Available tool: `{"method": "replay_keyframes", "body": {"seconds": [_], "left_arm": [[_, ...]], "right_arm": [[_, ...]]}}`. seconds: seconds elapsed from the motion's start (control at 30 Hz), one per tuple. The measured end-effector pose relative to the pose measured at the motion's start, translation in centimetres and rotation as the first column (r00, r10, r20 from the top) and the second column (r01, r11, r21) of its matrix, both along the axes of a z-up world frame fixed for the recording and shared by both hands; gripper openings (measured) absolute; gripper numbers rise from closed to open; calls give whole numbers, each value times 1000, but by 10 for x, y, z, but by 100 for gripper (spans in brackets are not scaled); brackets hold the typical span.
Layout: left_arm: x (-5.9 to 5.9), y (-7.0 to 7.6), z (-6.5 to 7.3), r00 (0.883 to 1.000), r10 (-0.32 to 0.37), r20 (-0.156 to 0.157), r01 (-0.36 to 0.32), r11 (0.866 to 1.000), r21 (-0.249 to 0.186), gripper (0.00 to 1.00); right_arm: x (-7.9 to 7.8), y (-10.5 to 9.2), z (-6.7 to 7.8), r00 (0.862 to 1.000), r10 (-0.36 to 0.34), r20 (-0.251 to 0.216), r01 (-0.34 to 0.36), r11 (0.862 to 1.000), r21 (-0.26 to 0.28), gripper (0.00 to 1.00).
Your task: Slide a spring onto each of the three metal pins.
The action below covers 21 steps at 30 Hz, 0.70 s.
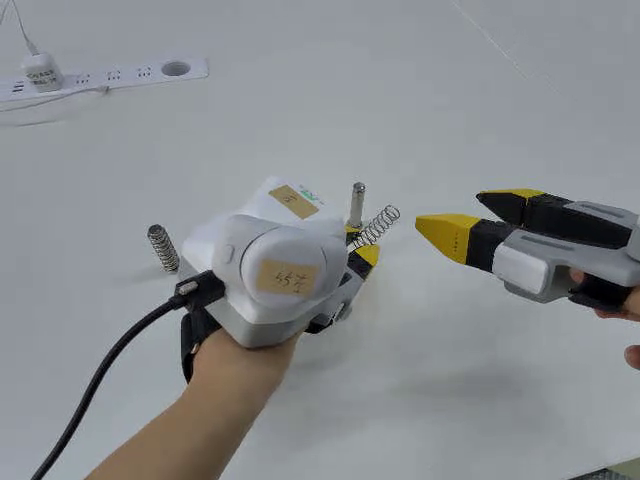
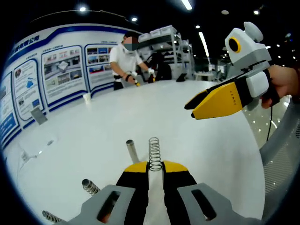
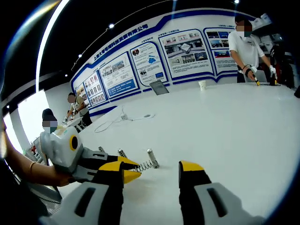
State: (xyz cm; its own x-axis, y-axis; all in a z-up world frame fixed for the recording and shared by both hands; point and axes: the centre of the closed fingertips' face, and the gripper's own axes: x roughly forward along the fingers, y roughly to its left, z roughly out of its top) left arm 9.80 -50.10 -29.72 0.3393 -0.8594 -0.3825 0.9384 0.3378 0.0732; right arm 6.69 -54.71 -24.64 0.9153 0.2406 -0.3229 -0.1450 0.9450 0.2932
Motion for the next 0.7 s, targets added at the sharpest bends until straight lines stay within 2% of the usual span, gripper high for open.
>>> {"method": "replay_keyframes", "body": {"seconds": [0.07,0.13,0.17,0.23,0.43,0.53,0.7], "left_arm": [[-3,1,10,1000,1,-12,-1,999,-32,10],[-4,1,18,1000,2,-10,-2,998,-56,10],[-4,2,24,1000,3,-11,-4,997,-71,10],[-6,4,32,1000,9,-15,-10,995,-97,10],[-9,11,50,1000,9,-17,-11,989,-150,10],[-11,15,53,1000,6,-17,-8,987,-161,10],[-12,24,58,998,16,-60,-28,976,-217,10]], "right_arm": [[2,1,5,1000,-9,18,8,999,33,47],[5,2,12,999,-18,39,15,997,74,45],[7,4,16,999,-24,45,18,993,118,44],[10,6,22,998,-31,58,20,985,172,43],[15,15,28,998,-10,68,-4,978,210,39],[17,22,30,998,3,69,-20,970,244,36],[20,35,30,998,27,53,-41,957,288,31]]}}
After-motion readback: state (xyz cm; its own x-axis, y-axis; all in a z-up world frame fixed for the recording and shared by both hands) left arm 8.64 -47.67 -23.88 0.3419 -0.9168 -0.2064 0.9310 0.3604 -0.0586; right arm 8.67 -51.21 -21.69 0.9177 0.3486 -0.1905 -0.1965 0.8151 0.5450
